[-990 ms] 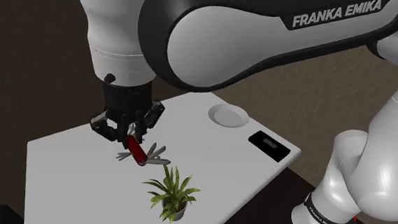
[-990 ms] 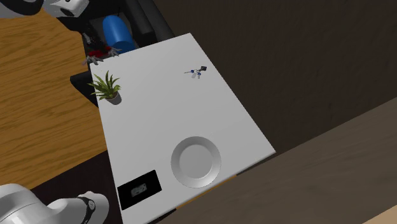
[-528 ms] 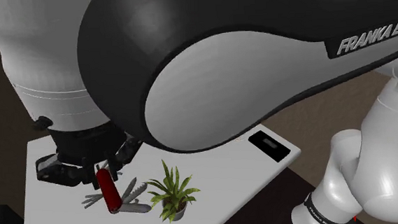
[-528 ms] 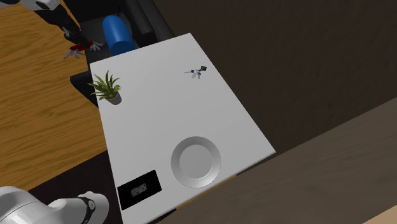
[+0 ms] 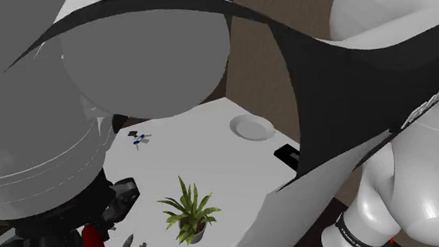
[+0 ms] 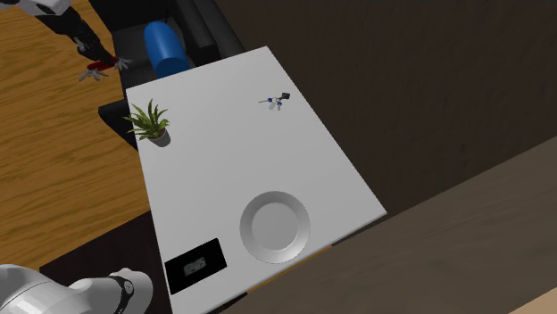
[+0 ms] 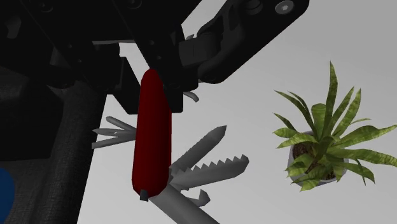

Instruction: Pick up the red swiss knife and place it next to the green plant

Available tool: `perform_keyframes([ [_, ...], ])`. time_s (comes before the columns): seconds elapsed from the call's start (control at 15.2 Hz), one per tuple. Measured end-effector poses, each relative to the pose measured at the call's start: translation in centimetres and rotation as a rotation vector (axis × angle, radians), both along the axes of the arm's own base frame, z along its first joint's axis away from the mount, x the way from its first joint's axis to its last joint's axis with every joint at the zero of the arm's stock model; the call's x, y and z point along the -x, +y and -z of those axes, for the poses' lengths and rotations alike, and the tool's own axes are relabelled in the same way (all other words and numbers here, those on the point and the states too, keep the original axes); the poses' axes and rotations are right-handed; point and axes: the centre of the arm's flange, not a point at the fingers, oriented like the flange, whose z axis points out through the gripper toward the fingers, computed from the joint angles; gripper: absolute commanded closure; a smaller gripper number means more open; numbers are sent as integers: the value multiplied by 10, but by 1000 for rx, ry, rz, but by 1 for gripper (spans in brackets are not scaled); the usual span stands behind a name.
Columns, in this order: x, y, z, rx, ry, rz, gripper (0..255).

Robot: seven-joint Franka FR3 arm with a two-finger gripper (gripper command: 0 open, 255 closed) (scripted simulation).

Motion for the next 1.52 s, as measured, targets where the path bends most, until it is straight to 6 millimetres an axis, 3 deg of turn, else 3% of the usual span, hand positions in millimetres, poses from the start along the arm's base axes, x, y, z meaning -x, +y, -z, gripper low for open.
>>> perform_keyframes([
  [1.52, 0, 1, 120, 0, 0, 1, 255],
])
